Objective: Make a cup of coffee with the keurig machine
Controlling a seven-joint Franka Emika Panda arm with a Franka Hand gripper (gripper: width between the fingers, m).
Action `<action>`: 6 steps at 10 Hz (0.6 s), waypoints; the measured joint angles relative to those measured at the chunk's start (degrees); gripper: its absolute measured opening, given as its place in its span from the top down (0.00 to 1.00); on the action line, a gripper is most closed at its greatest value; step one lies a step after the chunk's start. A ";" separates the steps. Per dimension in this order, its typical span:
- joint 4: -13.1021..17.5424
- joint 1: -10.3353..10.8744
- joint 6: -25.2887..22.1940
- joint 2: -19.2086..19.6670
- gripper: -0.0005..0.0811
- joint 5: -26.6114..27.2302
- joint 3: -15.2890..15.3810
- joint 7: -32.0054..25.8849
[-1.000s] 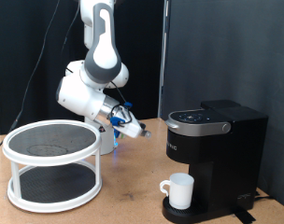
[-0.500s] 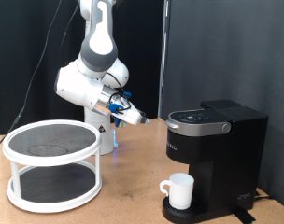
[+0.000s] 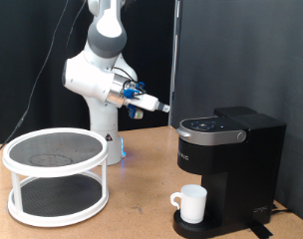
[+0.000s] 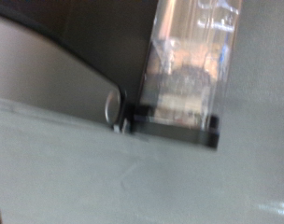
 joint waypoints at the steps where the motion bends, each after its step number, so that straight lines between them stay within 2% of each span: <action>1: 0.29 0.15 -1.00 -1.78 0.09 0.14 0.03 1.69; 4: 1.12 0.49 -2.20 -6.65 0.09 1.68 0.31 6.44; 6: 0.82 0.47 -2.23 -7.43 0.09 2.44 0.31 6.54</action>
